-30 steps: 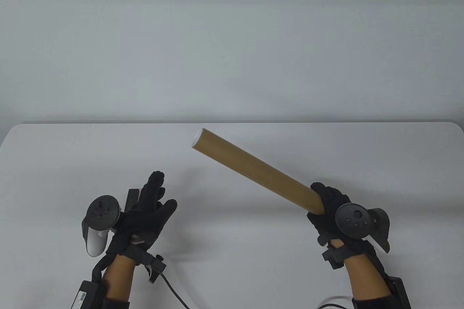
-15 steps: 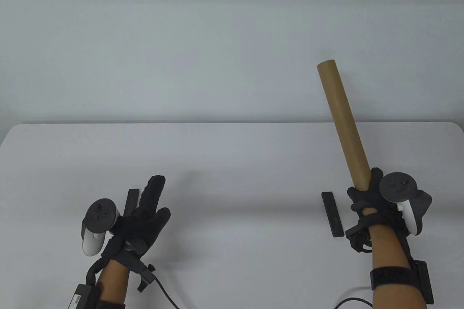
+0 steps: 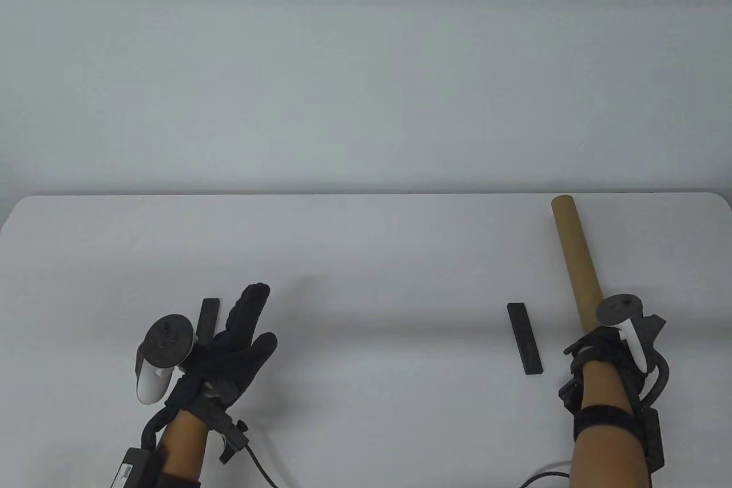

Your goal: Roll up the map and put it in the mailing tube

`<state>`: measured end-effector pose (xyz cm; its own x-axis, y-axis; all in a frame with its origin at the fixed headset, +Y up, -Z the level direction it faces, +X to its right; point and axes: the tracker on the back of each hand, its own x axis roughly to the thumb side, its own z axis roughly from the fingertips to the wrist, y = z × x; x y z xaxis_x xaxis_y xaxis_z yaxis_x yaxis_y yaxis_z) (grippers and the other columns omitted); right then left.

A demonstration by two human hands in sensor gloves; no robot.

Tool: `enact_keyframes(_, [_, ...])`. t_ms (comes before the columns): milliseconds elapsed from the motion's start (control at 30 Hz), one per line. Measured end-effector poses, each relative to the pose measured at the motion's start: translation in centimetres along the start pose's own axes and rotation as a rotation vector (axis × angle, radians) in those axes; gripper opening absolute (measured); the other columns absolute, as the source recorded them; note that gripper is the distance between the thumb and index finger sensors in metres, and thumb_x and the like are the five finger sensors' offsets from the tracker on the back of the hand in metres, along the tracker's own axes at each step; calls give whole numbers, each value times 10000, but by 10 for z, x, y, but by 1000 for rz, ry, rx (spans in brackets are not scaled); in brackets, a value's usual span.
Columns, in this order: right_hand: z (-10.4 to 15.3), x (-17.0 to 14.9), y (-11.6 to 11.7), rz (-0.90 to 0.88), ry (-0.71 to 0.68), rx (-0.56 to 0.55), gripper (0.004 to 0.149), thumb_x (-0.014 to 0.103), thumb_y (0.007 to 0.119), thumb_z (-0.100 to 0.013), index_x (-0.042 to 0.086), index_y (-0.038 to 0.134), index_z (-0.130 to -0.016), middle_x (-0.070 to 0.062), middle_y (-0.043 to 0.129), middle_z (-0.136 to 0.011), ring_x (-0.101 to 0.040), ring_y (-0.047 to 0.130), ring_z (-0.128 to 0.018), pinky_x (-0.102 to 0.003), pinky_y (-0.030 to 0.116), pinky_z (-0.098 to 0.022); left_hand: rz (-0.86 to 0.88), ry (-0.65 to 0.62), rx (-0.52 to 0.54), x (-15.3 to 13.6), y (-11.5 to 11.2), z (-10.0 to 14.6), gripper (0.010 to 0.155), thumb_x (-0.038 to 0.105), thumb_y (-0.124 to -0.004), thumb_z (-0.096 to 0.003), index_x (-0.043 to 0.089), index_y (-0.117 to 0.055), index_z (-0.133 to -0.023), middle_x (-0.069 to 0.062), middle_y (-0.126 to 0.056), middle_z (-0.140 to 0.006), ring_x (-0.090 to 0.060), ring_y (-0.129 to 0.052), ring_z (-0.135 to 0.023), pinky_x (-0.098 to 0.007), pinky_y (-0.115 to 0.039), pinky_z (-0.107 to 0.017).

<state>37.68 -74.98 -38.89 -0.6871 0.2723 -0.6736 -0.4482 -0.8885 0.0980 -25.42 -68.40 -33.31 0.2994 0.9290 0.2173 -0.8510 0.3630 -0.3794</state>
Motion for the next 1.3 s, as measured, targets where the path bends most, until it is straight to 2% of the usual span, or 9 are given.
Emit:
enact_keyframes(233, [-1,3,8,72,-15,-12,851,242,829,-548,-37,257,-1112,-351,488,-1023,-608,692,-845,-700,647,-556,-21,22,-14,-2,-3,-1,896,819,-655,-421,458,-224,-1118,44,-146,-1223,-362,-131,-1165,-614,-175,-798])
enact_keyframes(400, [0,2,8,138,-24,7,985,336,910,-511,-23,215,-1111,-337,452,-1053,-620,697,-851,-698,642,-562,-46,29,-16,-1,-6,-1,899,819,-659,-419,455,-230,-1119,41,-151,-1223,-363,-143,-1167,-614,-180,-799])
enact_keyframes(567, [1,3,11,194,-37,5,1026,359,927,-498,-12,190,-1109,-324,443,-1061,-618,691,-848,-696,645,-562,-60,38,-22,-2,-6,-1,901,820,-661,-419,454,-230,-1120,42,-150,-1223,-365,-146,-1167,-617,-179,-798])
enact_keyframes(933, [4,1,5,124,-70,4,1053,383,933,-493,-20,174,-1102,-338,397,-1063,-678,651,-845,-727,614,-553,-59,37,-18,-2,-6,-1,901,820,-662,-418,453,-236,-1120,38,-157,-1223,-368,-157,-1167,-617,-182,-797])
enact_keyframes(1133, [33,22,-31,27,-218,-64,1052,412,924,-497,-24,184,-1105,-357,338,-1065,-712,606,-843,-744,586,-553,-57,28,-13,-1,-6,0,900,821,-664,-418,453,-237,-1120,40,-162,-1223,-366,-161,-1167,-617,-186,-798])
enact_keyframes(1300, [83,62,-58,-128,-508,-129,1016,427,909,-507,-17,228,-1116,-374,299,-1073,-723,576,-850,-750,567,-557,-60,16,-20,0,-9,-1,899,820,-664,-419,454,-235,-1119,39,-166,-1223,-366,-166,-1167,-615,-193,-800])
